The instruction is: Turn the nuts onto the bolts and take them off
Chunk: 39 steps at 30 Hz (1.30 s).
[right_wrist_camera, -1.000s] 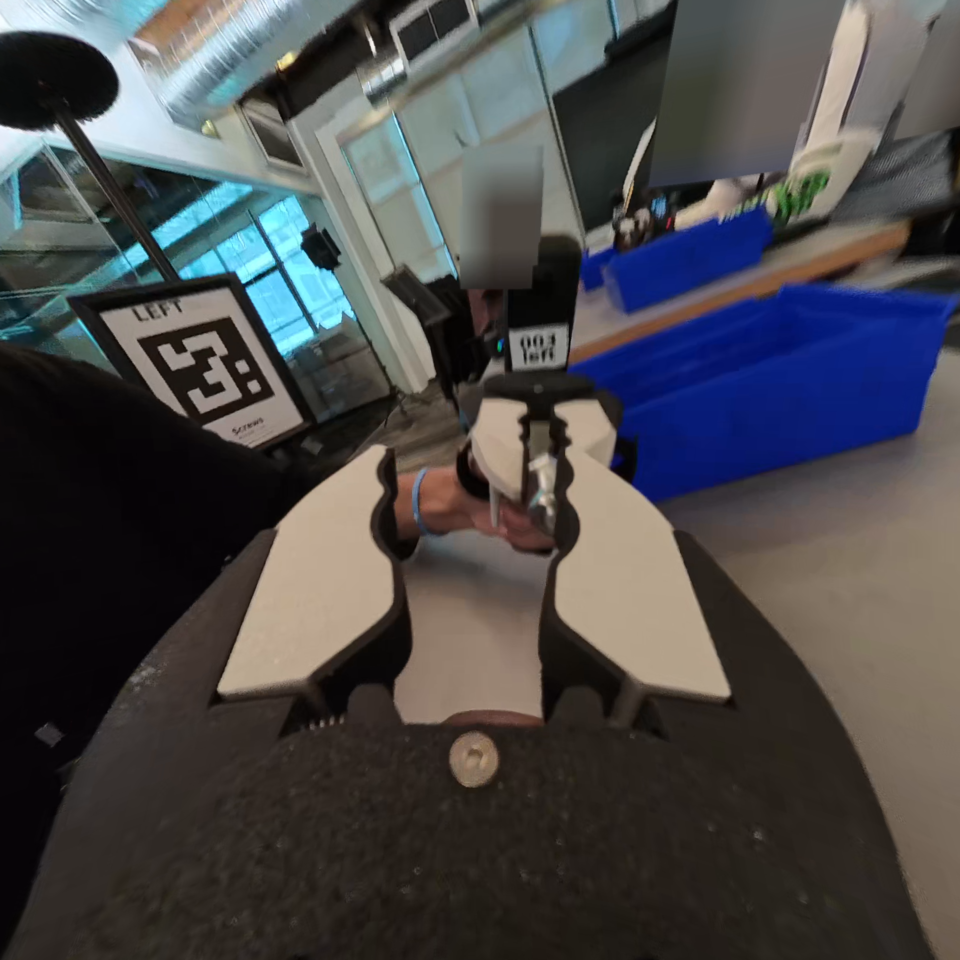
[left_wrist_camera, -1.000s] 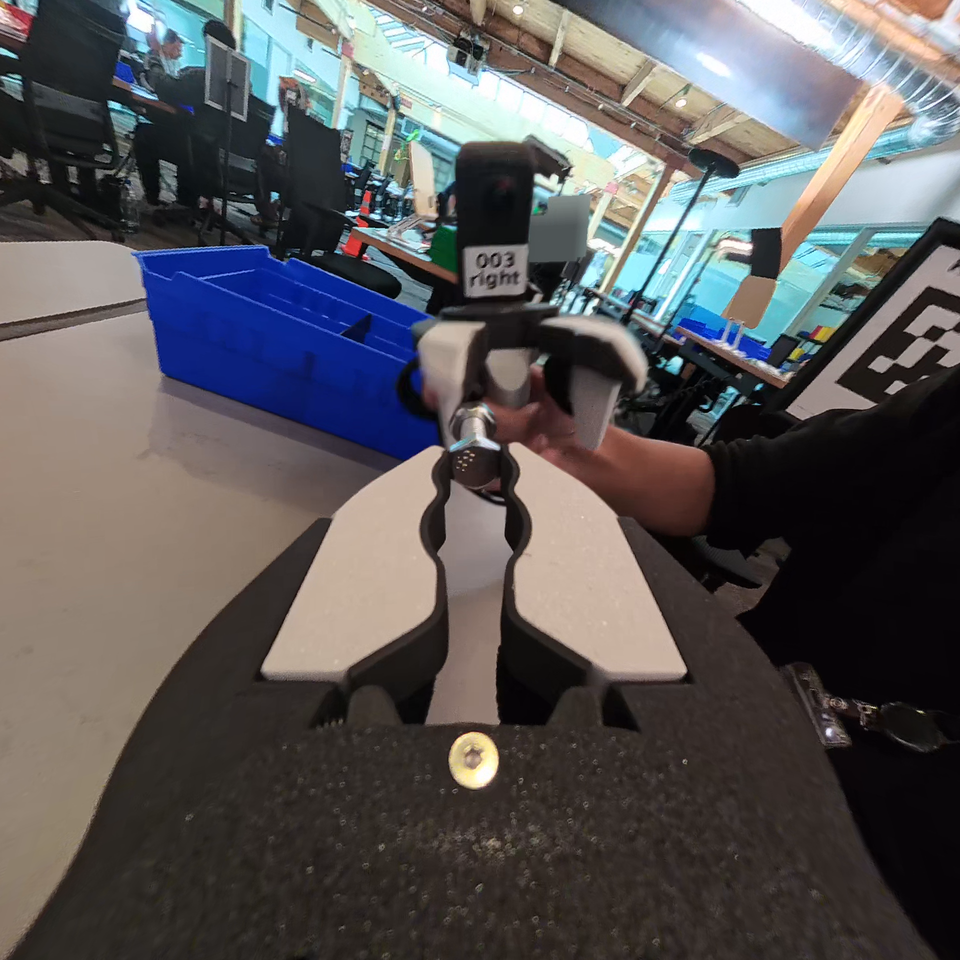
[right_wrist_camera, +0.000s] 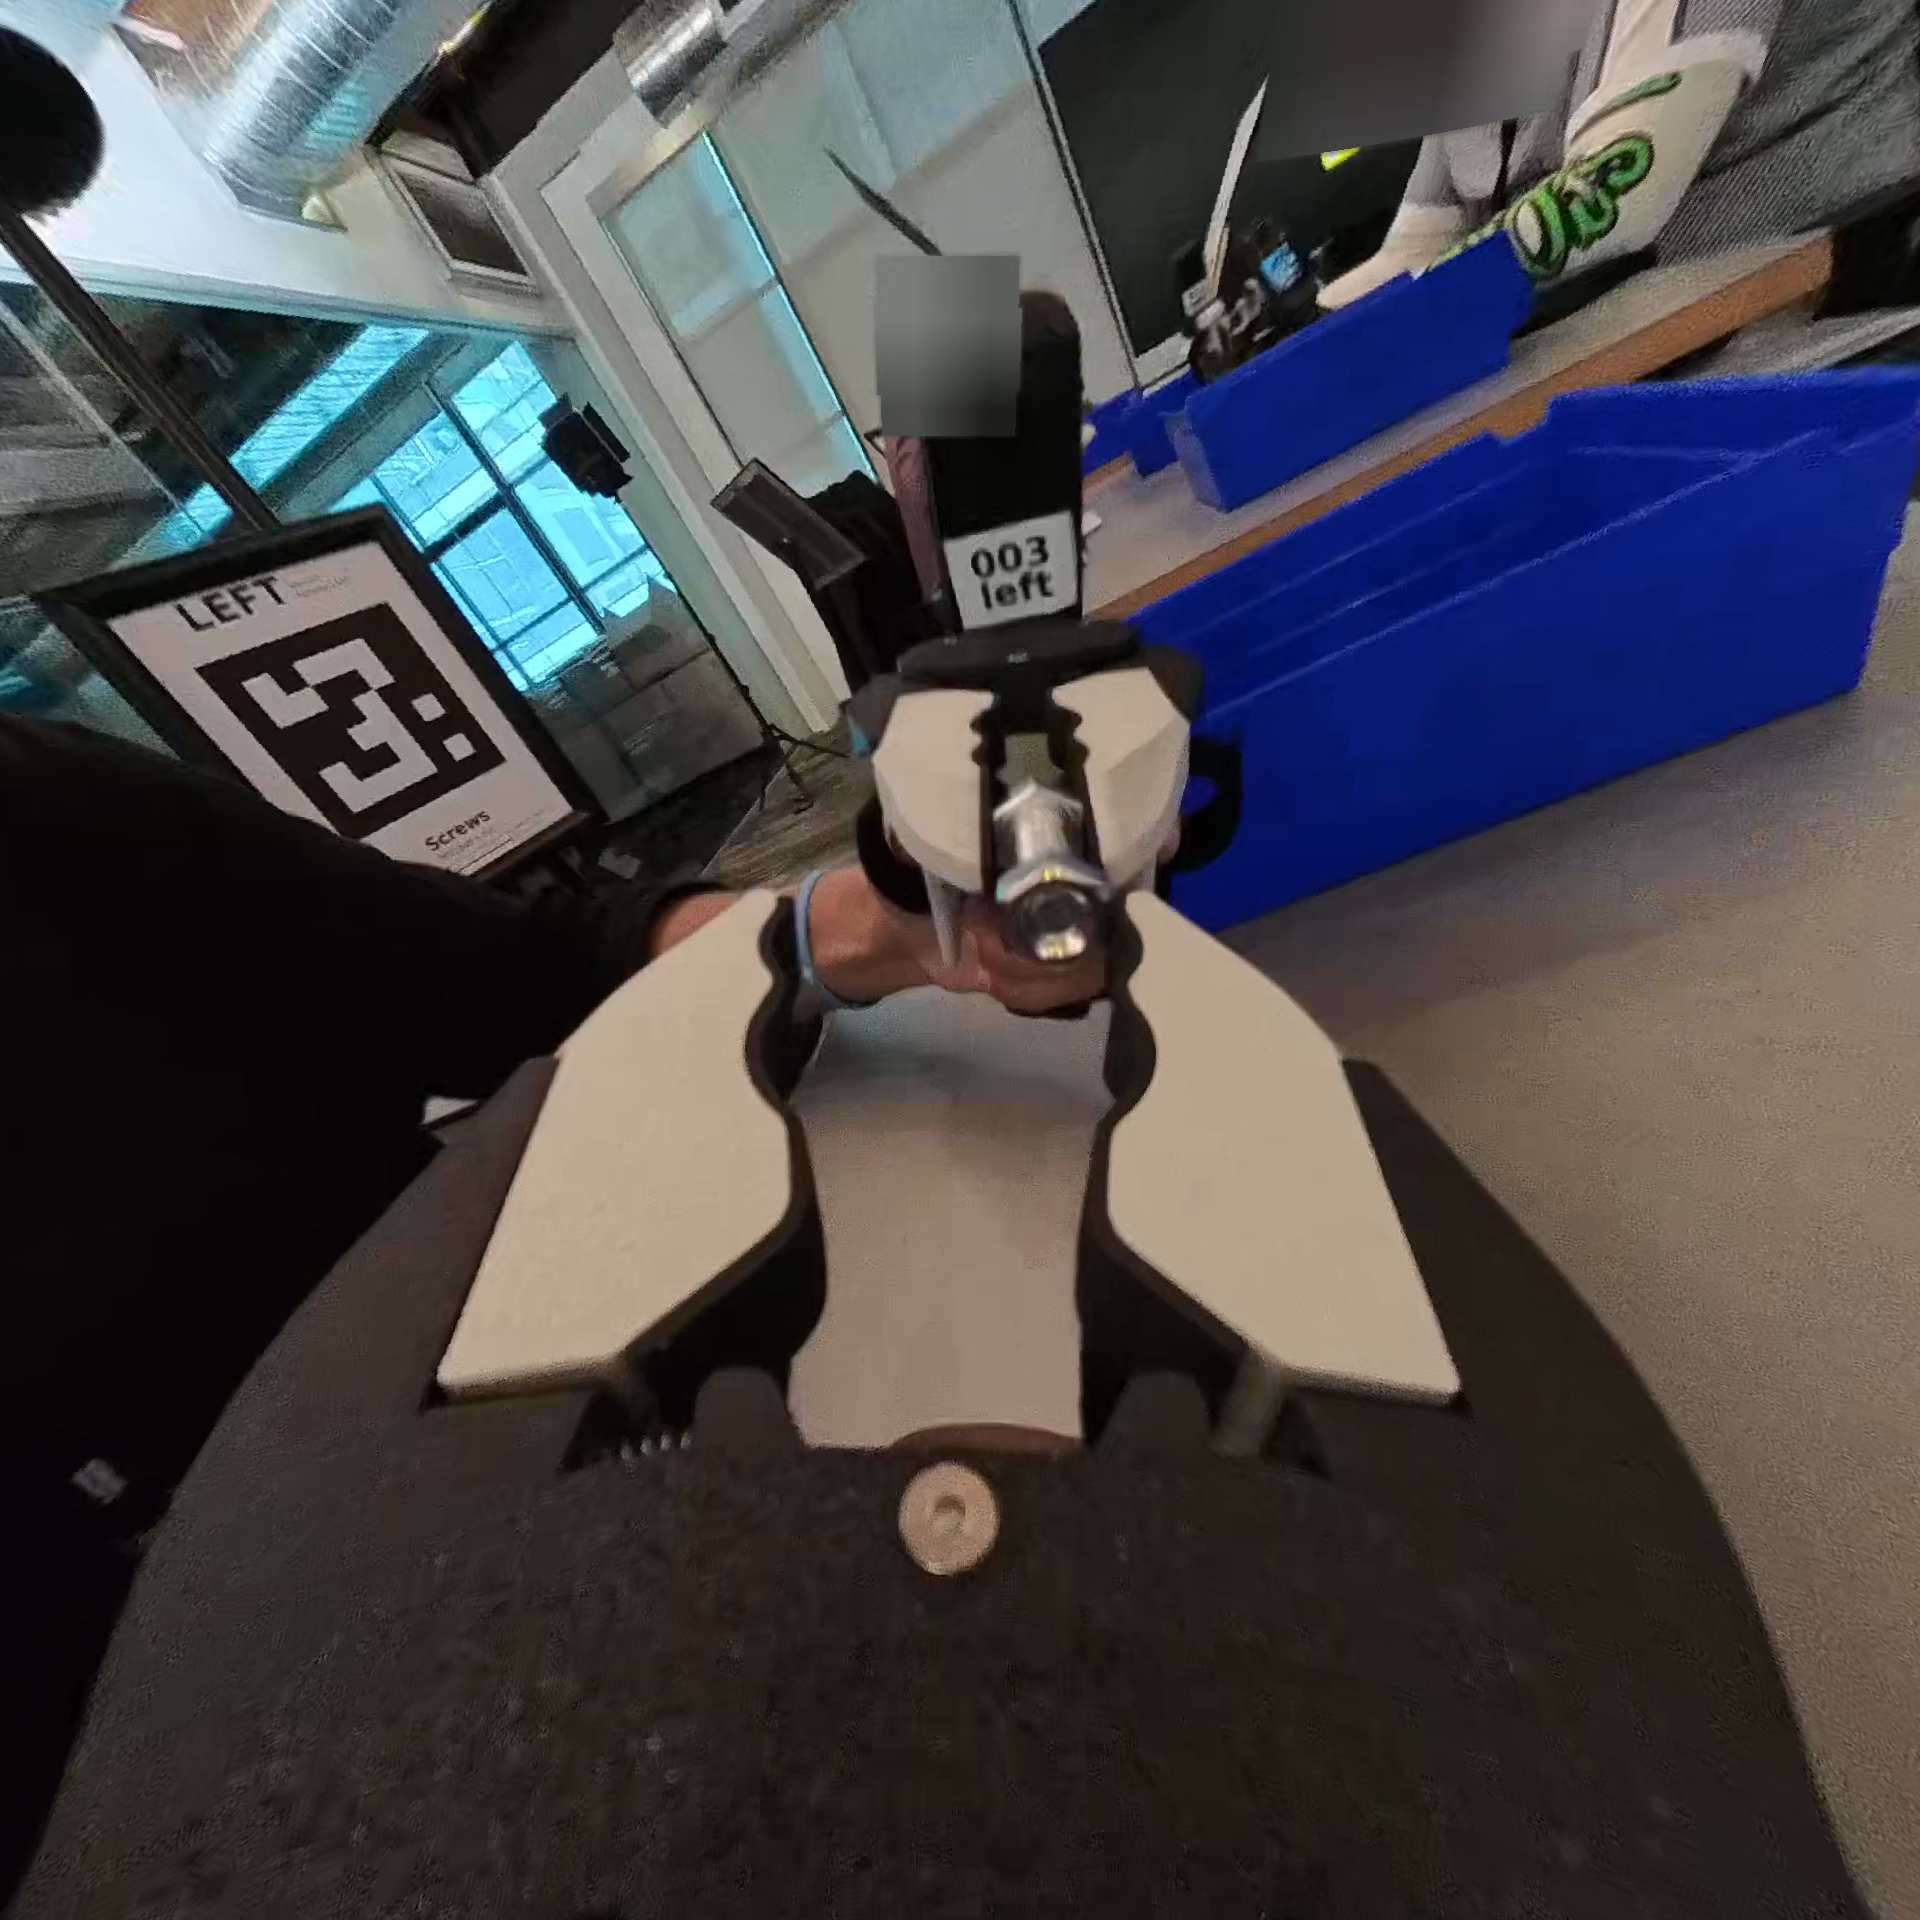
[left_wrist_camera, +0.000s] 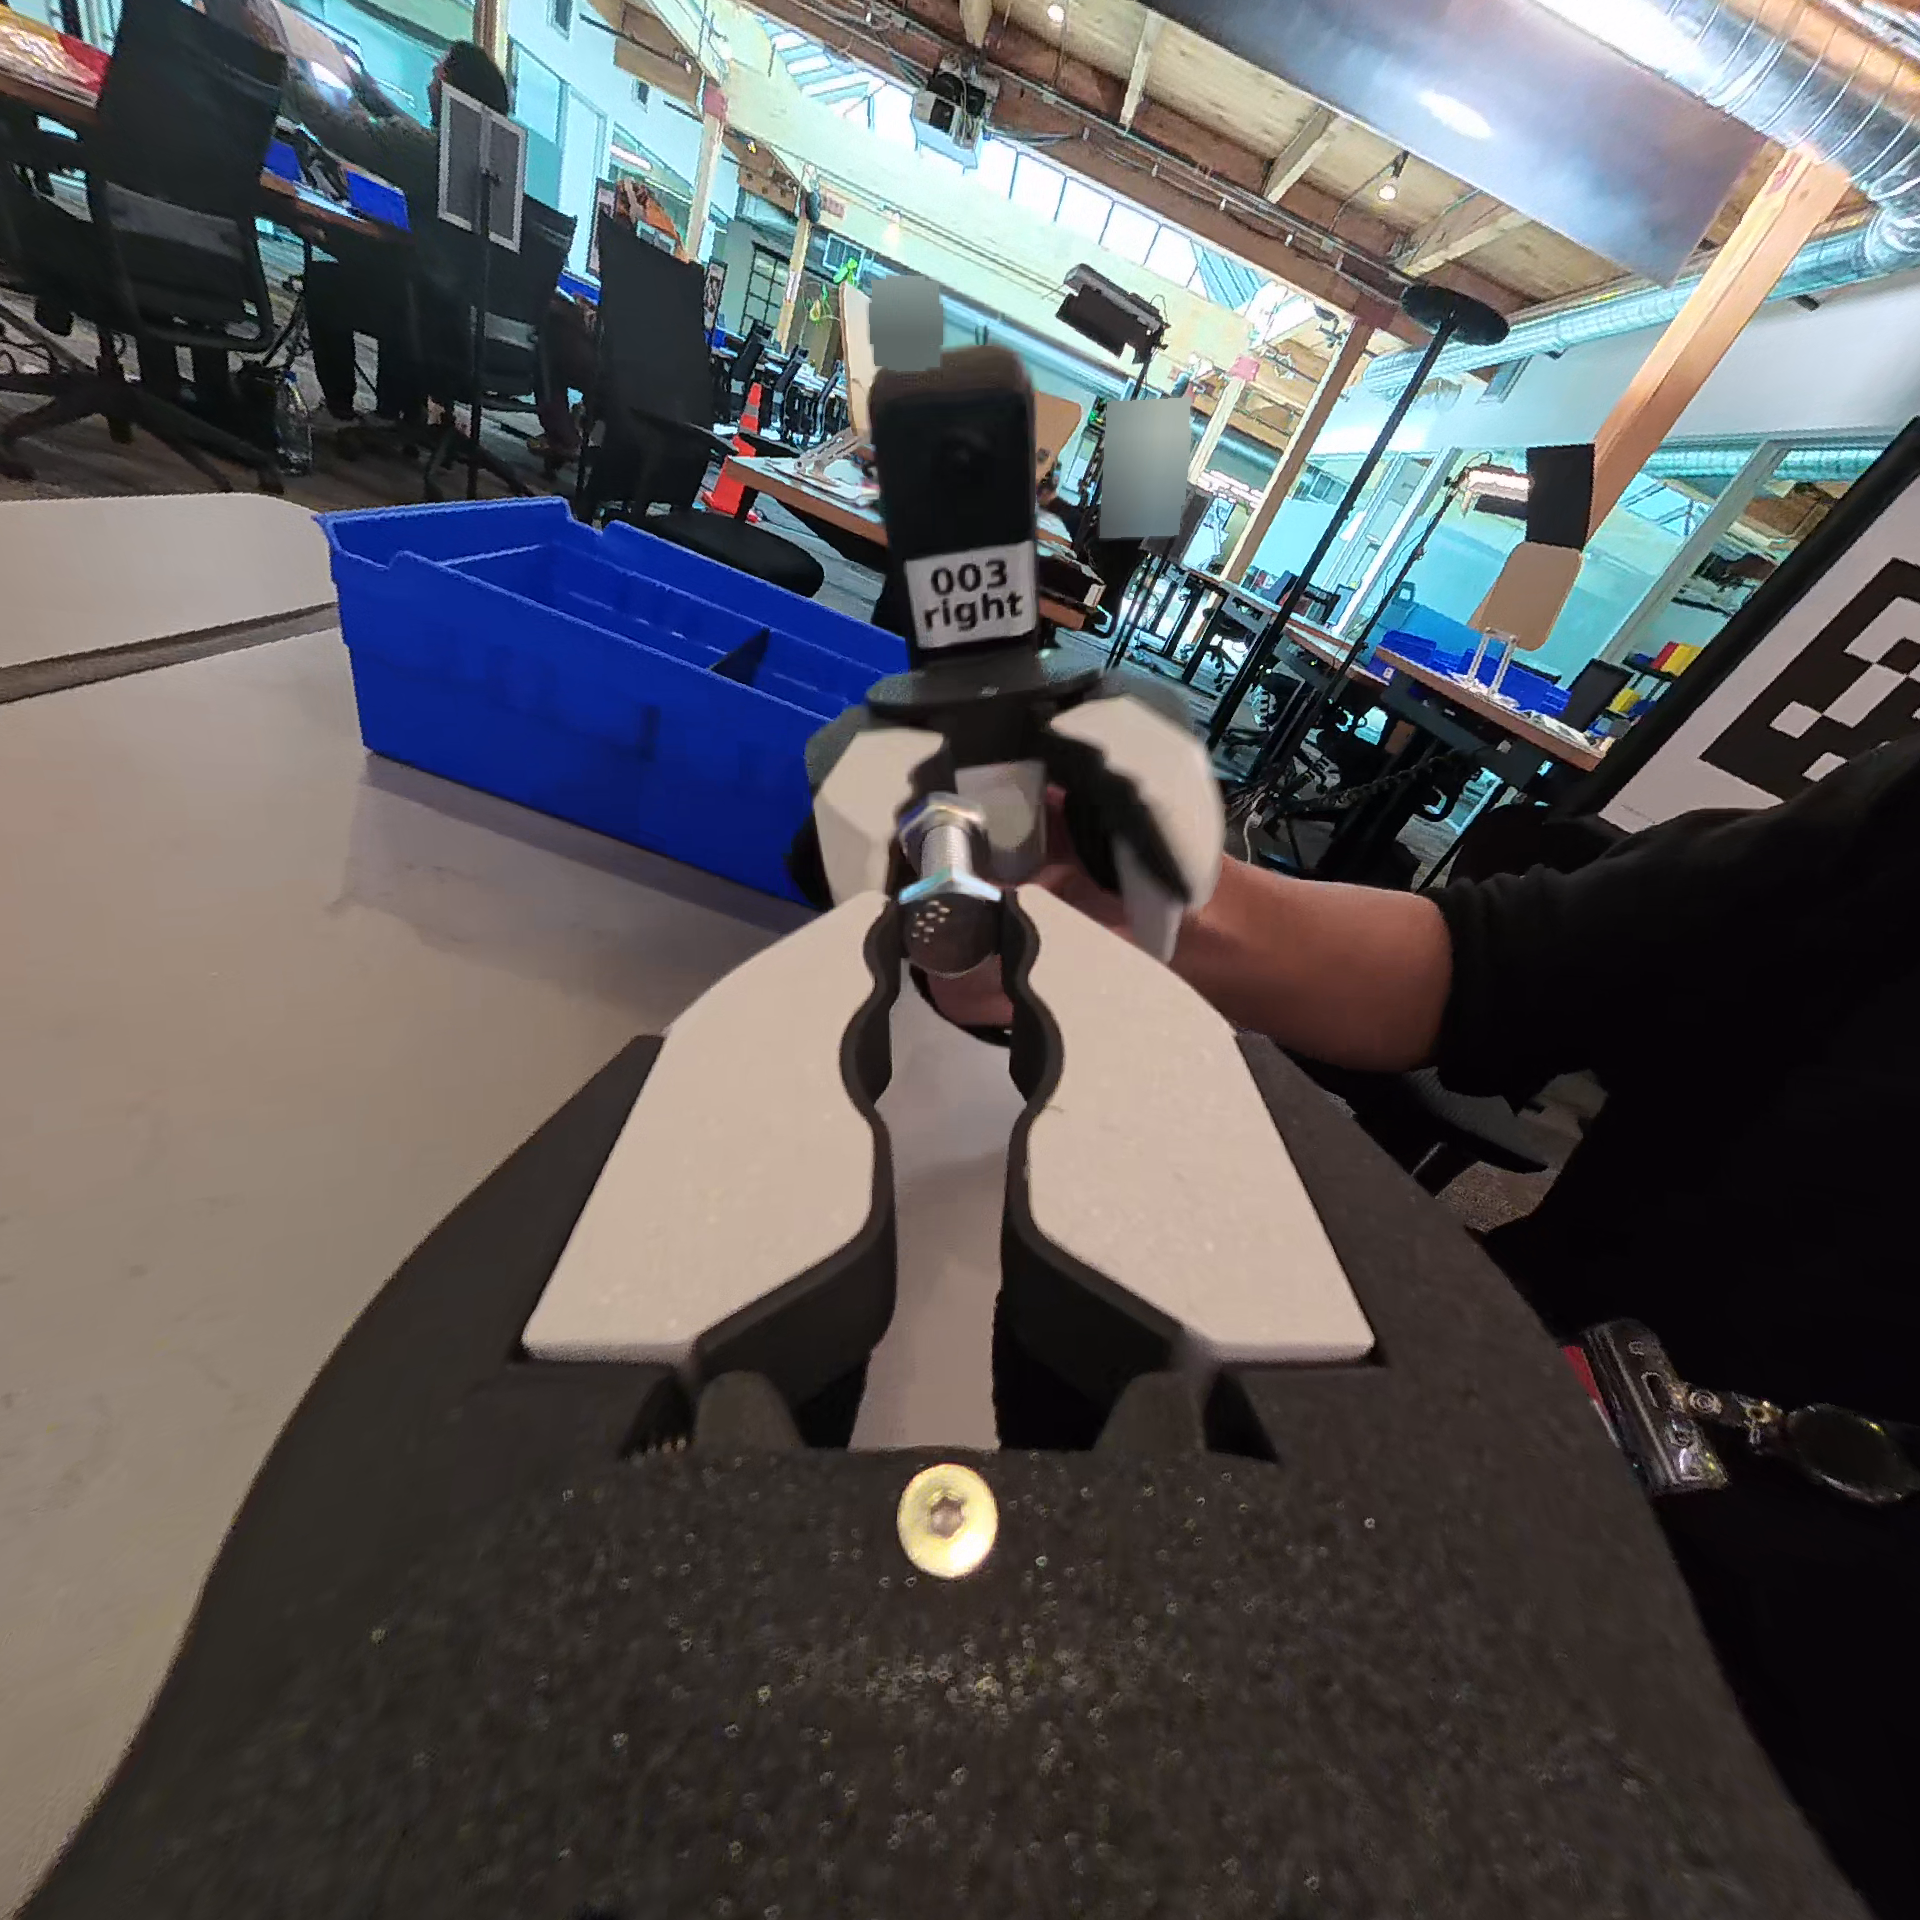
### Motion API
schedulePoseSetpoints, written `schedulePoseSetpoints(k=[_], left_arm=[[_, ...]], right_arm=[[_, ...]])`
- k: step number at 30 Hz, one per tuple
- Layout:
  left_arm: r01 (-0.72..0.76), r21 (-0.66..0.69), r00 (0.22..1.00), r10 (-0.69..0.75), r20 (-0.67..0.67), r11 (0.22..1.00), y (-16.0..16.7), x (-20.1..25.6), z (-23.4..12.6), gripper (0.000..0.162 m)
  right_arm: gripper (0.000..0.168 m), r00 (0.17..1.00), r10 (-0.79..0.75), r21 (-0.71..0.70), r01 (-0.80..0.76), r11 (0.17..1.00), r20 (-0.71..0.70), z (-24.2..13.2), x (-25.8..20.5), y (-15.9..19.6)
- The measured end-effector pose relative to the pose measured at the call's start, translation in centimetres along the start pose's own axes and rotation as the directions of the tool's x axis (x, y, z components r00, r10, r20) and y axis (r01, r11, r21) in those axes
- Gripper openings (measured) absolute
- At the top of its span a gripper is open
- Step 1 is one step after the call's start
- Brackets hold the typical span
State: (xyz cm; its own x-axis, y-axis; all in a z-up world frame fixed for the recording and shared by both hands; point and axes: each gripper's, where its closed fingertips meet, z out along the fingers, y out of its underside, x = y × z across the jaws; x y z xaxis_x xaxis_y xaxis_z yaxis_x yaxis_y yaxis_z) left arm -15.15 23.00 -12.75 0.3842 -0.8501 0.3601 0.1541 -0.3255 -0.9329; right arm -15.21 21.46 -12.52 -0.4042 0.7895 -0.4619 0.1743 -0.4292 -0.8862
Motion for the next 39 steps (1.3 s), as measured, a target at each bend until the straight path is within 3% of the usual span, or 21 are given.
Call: schedulePoseSetpoints(k=[4, 9, 12, 15, 17, 20, 27, 31, 35, 37, 39], left_arm=[[-0.007, -0.02, 1.0, 0.008, 0.023, 1.0, 0.5, -0.5, -0.1, 0.017], [0.007, 0.001, 1.0, -0.007, 0.008, 1.0, 0.0, -0.5, -0.4, 0.017], [0.015, -0.004, 1.0, -0.015, 0.006, 1.0, 0.3, -0.7, -0.4, 0.017], [0.004, -0.017, 1.0, -0.004, 0.019, 1.0, 0.5, -0.7, -0.4, 0.017], [0.009, -0.004, 1.0, -0.009, 0.005, 1.0, 0.1, -0.5, -0.4, 0.017], [0.004, -0.007, 1.0, -0.004, 0.011, 1.0, 0.1, -0.5, -0.4, 0.017], [0.002, -0.02, 1.0, -0.002, 0.023, 1.0, 0.4, -0.7, -0.4, 0.017], [-0.001, -0.018, 1.0, 0.001, 0.015, 1.0, 0.4, -0.5, -0.3, 0.017], [-0.022, -0.034, 0.999, 0.023, 0.023, 0.999, 0.6, -0.5, -0.2, 0.017], [-0.041, -0.046, 0.999, 0.042, 0.026, 0.998, 0.7, -0.4, -0.2, 0.017], [-0.05, -0.049, 0.998, 0.051, 0.022, 0.998, 0.7, -0.2, -0.1, 0.017]], right_arm=[[0.054, 0.99, -0.114, 0.07, 0.12, 0.99, -0.088, -1.2, 0.2, -3.3], [0.05, 0.999, 0.003, -0.06, -0.006, 0.998, -0.047, -0.5, 1.2, 1.1], [0.058, 1.0, -0.01, -0.007, 0.009, 1.0, -0.029, 0.0, 0.7, -0.3], [0.054, 0.995, -0.073, 0.07, 0.077, 0.995, -0.062, -1.0, 0.7, -2.6], [0.054, 0.993, -0.071, 0.032, 0.075, 0.997, -0.098, -1.5, 1.5, -1.8], [0.052, 1.0, 0.018, -0.022, -0.018, 1.0, -0.026, -1.0, 1.0, 0.5], [0.058, 0.993, -0.076, 0.137, 0.088, 0.987, -0.089, -2.0, 0.8, -3.5], [0.046, 0.99, 0.099, -0.009, -0.101, 0.995, -0.103, -1.7, 2.0, 0.6], [0.033, 0.953, 0.299, 0.052, -0.302, 0.952, 0.059, -1.2, 1.2, 0.3], [0.035, 0.94, 0.326, 0.075, -0.334, 0.94, 0.098, -1.3, 1.0, -0.1], [0.024, 0.94, 0.331, 0.064, -0.336, 0.94, 0.088, -1.3, 1.2, 0.1]])
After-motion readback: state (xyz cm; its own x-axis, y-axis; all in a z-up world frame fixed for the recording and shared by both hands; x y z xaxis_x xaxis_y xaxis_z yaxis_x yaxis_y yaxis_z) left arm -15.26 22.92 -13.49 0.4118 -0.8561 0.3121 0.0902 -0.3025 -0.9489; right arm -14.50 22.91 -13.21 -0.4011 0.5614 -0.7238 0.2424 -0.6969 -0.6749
